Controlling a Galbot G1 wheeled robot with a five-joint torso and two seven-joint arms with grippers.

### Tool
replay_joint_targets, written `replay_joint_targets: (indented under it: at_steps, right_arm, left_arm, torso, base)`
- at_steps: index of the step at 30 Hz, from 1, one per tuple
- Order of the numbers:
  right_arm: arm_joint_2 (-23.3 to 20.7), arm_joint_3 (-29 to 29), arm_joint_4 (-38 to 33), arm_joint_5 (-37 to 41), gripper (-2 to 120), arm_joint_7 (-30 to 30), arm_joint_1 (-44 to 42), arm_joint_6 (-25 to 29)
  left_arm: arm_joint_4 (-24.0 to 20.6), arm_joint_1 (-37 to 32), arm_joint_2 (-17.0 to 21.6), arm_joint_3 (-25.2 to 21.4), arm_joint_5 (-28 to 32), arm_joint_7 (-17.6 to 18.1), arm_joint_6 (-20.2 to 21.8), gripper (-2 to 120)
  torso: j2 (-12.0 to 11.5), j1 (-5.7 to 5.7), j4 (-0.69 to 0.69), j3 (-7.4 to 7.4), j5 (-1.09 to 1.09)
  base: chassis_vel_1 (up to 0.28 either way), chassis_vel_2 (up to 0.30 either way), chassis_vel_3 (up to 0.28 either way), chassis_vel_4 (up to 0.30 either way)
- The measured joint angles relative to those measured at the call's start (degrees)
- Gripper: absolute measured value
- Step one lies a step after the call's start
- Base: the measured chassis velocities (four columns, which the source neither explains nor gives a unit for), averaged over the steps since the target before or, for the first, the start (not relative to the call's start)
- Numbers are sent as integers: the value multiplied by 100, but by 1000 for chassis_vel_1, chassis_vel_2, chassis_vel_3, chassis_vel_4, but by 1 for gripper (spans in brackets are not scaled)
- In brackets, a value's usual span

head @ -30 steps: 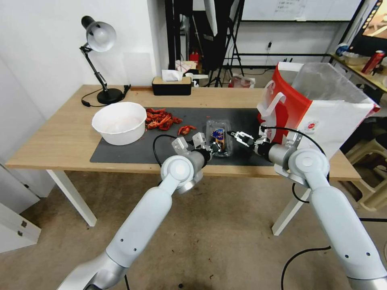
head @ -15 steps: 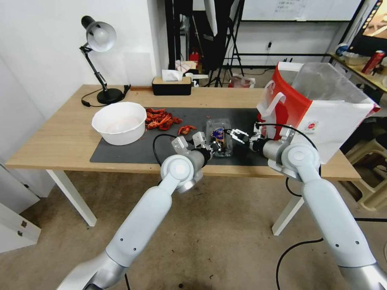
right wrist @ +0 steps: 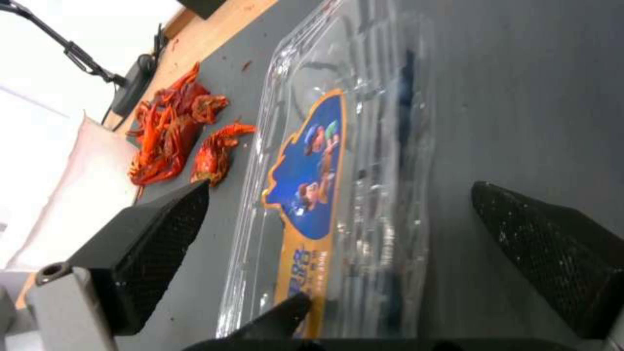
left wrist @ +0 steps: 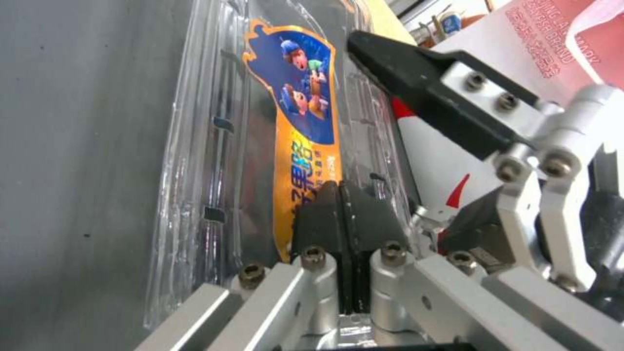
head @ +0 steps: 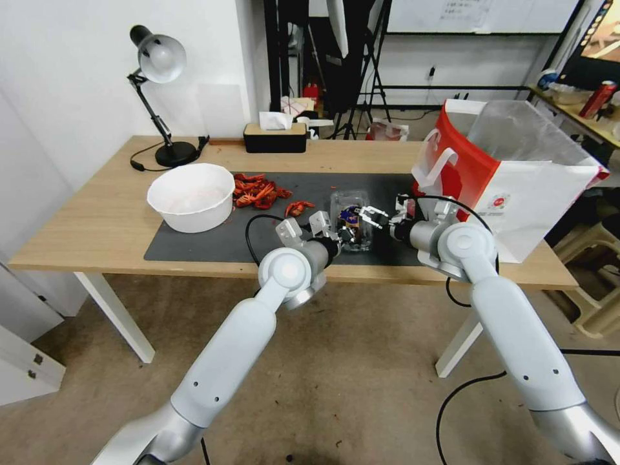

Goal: Close the takeout container lid, then place the container into the takeout bag.

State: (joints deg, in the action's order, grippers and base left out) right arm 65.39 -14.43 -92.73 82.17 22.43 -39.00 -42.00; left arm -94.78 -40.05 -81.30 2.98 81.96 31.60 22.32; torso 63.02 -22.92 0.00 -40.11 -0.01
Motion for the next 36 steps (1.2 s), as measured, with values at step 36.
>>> replay_joint_targets:
  at_steps: [36]
  right_arm:
    - [265,198,238,-8,64,236,95,18]
  left_arm:
    - [-154,-71,43,-19,29,56,-24,0]
  torso:
    - [1,0,0,-1,2]
  base:
    - [0,0,0,0]
